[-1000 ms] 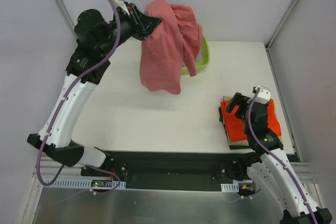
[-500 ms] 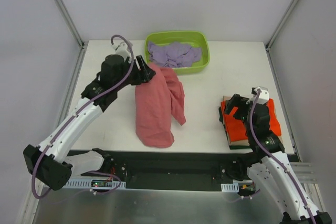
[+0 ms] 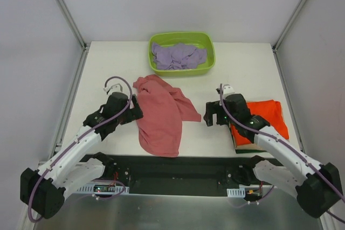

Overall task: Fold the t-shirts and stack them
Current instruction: Move the tshirt to the center of the board, then flatten out the tshirt

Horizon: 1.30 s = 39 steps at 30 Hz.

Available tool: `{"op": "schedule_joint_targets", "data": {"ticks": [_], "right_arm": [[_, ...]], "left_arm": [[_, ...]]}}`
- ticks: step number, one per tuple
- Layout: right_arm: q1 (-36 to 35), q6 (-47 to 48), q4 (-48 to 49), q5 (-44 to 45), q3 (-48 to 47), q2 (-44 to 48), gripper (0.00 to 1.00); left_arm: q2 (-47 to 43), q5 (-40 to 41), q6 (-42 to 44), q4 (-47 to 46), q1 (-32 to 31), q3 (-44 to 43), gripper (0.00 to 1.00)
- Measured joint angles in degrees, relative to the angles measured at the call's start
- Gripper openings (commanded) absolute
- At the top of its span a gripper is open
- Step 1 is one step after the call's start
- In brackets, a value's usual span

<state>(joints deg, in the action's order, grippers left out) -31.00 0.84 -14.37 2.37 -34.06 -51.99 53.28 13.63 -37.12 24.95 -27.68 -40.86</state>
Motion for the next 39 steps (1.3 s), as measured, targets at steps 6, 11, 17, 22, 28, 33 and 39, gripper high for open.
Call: {"op": "schedule_joint_targets", "data": {"ticks": [6, 11, 17, 22, 28, 33, 39], "right_arm": [[-7.3, 1.9, 2.1, -0.9, -6.1, -14.5, 0.99], [-9.8, 2.9, 2.6, 0.0, -13.4, -27.8, 0.99], [-9.9, 2.8, 3.0, 1.7, -18.0, -36.1, 0.99], [-9.9, 2.8, 3.5, 1.9, -19.1, -39.5, 0.96], [-9.9, 2.9, 5.0, 2.4, -19.1, -42.3, 0.93], [-9.9, 3.2, 6.9, 2.5, -19.1, -44.2, 0.91], [-9.9, 4.0, 9.9, 2.3, -20.4, -46.3, 0.59]], "left_arm": [[-11.5, -8.8, -5.1, 1.9, 0.0, 11.8, 0.98], [-14.8, -16.5, -8.9, 2.2, 0.0, 17.6, 0.76], [-14.7, -22.6, -12.0, 2.4, 0.0, 22.0, 0.54], [-14.2, -24.0, -12.9, 2.3, 0.0, 22.8, 0.49], [-10.3, -24.3, -13.1, -0.7, 0.0, 22.9, 0.35], [-3.5, -25.3, -13.4, -4.6, 0.0, 22.6, 0.20], [3.3, -25.0, -13.2, -7.8, 0.0, 20.5, 0.00]]}}
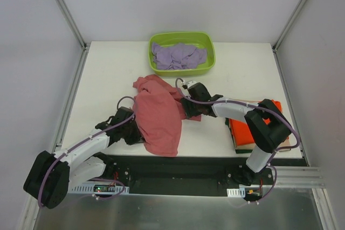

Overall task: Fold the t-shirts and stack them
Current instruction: Flatten out the tshirt

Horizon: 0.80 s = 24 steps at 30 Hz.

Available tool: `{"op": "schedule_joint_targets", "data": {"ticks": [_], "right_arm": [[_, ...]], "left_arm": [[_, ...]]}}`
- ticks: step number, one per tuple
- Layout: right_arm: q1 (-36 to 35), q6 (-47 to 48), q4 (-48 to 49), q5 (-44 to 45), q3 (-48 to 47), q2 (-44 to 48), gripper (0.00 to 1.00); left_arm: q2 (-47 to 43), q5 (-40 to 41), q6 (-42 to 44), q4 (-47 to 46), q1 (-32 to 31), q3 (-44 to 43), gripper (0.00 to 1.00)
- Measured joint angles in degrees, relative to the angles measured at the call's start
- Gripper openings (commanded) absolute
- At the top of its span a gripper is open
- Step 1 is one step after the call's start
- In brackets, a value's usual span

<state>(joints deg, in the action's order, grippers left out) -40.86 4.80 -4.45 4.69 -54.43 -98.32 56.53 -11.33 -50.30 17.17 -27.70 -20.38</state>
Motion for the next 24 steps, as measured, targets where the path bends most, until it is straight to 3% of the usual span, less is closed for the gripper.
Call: {"op": "schedule_joint_targets", "data": {"ticks": [3, 5, 10, 11, 15, 24], "right_arm": [[-0.1, 0.7, 0.6, 0.1, 0.0, -0.1, 0.25], [-0.4, 0.6, 1.3, 1.5, 0.5, 0.3, 0.16], [-1.1, 1.3, 0.2, 7.3, 3.6, 8.1, 0.09], [-1.1, 1.5, -0.6, 8.6, 3.8, 10.9, 0.05], [-1.1, 2.3, -2.5, 12.3, 3.6, 22.6, 0.03], [-1.2, 4.3, -13.5, 9.7, -7.8, 41.5, 0.01]], "left_arm": [[0.3, 1.9, 0.2, -0.2, 0.0, -0.7, 0.00], [-1.4, 4.2, 0.4, 0.0, 0.0, -1.0, 0.00], [-12.5, 12.1, 1.5, 2.8, 0.0, -5.0, 0.00], [-14.9, 13.7, 1.7, 3.0, 0.0, -6.3, 0.00], [-23.4, 19.9, 3.4, 4.7, 0.0, -13.3, 0.00], [-26.9, 25.9, 6.8, 7.8, 0.0, -33.3, 0.00]]}}
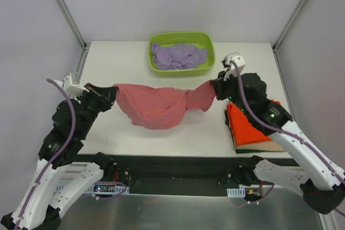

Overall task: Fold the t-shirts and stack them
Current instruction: Flatten out the tshirt

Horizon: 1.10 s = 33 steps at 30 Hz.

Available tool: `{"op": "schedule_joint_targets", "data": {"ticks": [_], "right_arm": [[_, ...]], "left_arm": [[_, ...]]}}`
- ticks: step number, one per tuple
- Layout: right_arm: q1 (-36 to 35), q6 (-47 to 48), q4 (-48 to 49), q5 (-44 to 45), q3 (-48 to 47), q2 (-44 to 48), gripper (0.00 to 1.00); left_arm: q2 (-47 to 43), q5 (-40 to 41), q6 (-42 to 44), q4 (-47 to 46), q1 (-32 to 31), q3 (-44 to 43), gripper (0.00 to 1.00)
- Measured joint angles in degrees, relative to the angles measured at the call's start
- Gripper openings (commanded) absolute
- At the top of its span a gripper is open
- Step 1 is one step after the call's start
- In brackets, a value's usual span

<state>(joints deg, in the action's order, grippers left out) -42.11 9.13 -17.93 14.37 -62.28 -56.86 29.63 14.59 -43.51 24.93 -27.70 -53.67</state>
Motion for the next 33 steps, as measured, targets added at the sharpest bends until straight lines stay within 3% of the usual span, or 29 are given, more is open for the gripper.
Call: {"op": "schedule_joint_targets", "data": {"ticks": [6, 11, 17, 22, 24, 29, 33], "right_arm": [[-0.2, 0.5, -6.4, -6.4, -10.9, 9.4, 0.01], [-0.2, 0.4, -9.8, -6.7, -14.0, 18.1, 0.01], [-0.3, 1.0, -12.4, 4.8, -9.5, 25.4, 0.01], [-0.3, 2.3, -15.1, 17.3, -7.1, 24.0, 0.01], [-0.3, 2.3, -15.5, 19.7, -6.0, 23.9, 0.01], [-0.4, 2.1, -14.9, 22.1, -1.4, 24.5, 0.01], [-0.4, 0.3, -14.1, 21.3, 5.3, 23.6, 0.01]], "left_arm": [[1.0, 1.5, 2.9, 1.1, 0.0, -12.3, 0.00], [-1.4, 4.7, 4.6, 1.2, 0.0, -16.0, 0.00], [0.5, 18.5, 5.1, 4.1, 0.0, -14.6, 0.00], [14.0, 28.9, 5.3, 10.2, 0.2, -17.5, 0.00], [19.1, 29.4, 5.4, 11.4, 1.5, -17.9, 0.00], [23.6, 24.4, 4.8, 13.5, 14.8, -16.2, 0.00], [25.4, 22.8, 3.1, 14.0, 18.4, -11.7, 0.00]]}}
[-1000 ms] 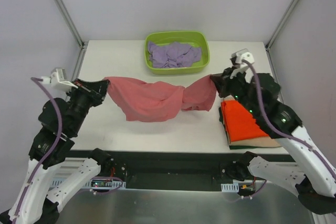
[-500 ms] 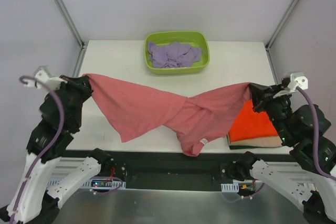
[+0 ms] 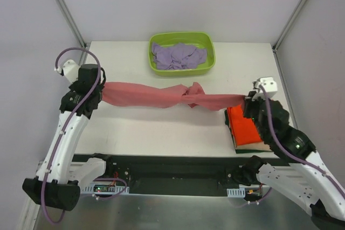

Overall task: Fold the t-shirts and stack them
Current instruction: Flatten out the tshirt

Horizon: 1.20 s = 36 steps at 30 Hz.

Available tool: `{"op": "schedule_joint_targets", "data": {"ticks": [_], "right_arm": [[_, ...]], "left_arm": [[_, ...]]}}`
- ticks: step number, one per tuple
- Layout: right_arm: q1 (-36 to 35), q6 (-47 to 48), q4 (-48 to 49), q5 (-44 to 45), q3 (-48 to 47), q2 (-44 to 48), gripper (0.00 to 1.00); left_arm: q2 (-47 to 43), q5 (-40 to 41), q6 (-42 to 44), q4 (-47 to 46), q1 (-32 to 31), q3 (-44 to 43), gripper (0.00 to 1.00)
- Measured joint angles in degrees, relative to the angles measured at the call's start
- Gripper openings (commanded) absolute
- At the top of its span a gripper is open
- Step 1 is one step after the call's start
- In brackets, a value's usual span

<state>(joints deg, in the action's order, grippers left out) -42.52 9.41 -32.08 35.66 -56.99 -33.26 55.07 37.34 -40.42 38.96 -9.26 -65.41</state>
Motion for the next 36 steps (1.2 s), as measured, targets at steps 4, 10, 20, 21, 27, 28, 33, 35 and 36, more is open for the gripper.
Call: {"op": "schedule_joint_targets", "data": {"ticks": [4, 10, 20, 21, 27, 28, 33, 35, 36], "right_arm": [[0.2, -1.8, 0.7, -0.8, 6.3, -5.3, 0.01], [4.5, -4.2, 3.0, -2.2, 7.6, -20.2, 0.01], [10.3, -5.6, 6.5, -5.2, 7.6, -31.7, 0.01], [10.4, -5.7, 6.6, -5.3, 7.6, -31.7, 0.01], [11.5, -6.2, 8.3, -7.1, 9.2, -29.9, 0.01], [11.7, -6.2, 8.3, -7.5, 9.6, -29.3, 0.01], [12.2, -6.3, 8.9, -9.4, 11.1, -26.8, 0.01], [12.3, -6.3, 9.3, -10.0, 11.5, -26.1, 0.01], [12.3, -6.3, 9.4, -10.3, 11.7, -25.7, 0.01]], "left_arm": [[7.9, -1.8, -0.7, 0.6, 0.7, 1.2, 0.00], [25.3, -4.6, 0.4, -0.7, 3.1, -0.5, 0.19], [40.9, -16.3, 7.5, -6.1, 4.4, -9.5, 0.71], [39.2, -17.5, 7.5, -7.1, 4.3, -8.0, 0.72], [13.3, -25.8, 5.9, -11.0, -2.7, 15.8, 0.99], [8.5, -28.2, 5.6, -11.8, -6.3, 19.7, 0.99], [0.5, -36.2, 6.6, -18.2, -25.2, 29.4, 0.99], [4.2, -36.3, 7.1, -20.3, -30.6, 29.5, 0.98], [6.1, -36.3, 7.2, -20.9, -32.1, 29.3, 0.96]]}}
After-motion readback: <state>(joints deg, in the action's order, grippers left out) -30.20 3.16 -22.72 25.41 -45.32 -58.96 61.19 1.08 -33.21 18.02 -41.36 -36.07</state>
